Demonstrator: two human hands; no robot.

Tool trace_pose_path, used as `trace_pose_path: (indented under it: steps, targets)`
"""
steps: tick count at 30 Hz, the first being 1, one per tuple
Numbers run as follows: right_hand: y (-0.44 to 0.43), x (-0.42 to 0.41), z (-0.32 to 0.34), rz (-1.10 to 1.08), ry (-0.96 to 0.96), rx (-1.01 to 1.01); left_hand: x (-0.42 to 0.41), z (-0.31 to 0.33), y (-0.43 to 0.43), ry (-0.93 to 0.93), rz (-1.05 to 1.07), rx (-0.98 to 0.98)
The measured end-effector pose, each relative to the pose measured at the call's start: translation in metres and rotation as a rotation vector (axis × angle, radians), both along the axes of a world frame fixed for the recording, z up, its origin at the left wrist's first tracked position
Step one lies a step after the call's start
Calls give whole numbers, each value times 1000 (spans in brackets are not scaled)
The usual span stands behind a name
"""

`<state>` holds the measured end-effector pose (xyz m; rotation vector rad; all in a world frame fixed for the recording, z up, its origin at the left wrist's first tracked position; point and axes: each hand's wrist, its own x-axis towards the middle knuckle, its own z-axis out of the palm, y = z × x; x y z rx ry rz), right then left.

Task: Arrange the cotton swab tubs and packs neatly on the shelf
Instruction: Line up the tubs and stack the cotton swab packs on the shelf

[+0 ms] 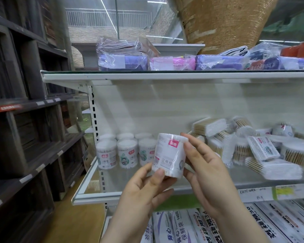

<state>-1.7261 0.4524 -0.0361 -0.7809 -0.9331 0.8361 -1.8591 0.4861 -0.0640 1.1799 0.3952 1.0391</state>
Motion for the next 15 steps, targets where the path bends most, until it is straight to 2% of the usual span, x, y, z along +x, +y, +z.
trace_pose_path:
  steps: [5,15]
  targets:
    - [-3,2,4,39,-5,5,-1,1,0,-51,-30,-63]
    - [-5,-1,11,69,-36,40,-6,3,1,-77,-70,4]
